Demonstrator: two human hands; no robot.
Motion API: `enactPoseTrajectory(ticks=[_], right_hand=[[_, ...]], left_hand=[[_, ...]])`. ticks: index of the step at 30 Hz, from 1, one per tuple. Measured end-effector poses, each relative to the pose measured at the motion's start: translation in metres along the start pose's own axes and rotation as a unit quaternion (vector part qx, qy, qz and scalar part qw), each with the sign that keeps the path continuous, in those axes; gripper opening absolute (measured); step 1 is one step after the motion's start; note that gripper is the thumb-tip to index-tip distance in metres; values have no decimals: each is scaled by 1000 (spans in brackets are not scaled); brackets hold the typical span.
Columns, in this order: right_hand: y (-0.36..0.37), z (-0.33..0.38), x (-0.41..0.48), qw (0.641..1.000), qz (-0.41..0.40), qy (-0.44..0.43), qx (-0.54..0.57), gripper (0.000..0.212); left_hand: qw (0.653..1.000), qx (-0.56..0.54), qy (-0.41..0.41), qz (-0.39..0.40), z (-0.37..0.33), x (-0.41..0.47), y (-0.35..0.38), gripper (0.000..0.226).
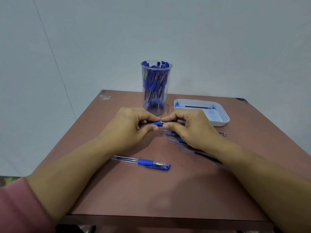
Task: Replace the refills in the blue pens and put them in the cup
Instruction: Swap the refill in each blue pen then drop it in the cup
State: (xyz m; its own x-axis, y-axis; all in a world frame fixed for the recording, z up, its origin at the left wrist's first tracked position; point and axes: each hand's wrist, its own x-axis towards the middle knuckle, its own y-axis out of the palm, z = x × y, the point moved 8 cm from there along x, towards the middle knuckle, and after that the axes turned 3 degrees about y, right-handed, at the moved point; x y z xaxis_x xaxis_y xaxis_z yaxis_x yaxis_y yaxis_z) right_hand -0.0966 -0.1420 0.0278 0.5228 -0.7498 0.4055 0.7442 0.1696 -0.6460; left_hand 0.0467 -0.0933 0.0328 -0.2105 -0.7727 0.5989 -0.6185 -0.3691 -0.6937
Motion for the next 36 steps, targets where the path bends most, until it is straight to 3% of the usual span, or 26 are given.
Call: enactPoseTrajectory(ticks=[5,10,17,24,36], right_hand=[[1,0,5,1000,23,-3,-11,10],[-24,-13,10,999,-13,37,17,14],[-51,-28,8,983,-67,89,145,14],[-64,-26,6,964,-162,103,182,12],[-93,28,33,956,-224,-6,187,16]], left_hand=[[1000,-1,-6,20,0,3,-2,25],[987,134,-21,81,3,-8,3,89],[959,122,-109,231,-4,-31,26,126],[936,160,-82,302,-10,-41,42,121],[939,171,-76,290,-12,-39,42,117]])
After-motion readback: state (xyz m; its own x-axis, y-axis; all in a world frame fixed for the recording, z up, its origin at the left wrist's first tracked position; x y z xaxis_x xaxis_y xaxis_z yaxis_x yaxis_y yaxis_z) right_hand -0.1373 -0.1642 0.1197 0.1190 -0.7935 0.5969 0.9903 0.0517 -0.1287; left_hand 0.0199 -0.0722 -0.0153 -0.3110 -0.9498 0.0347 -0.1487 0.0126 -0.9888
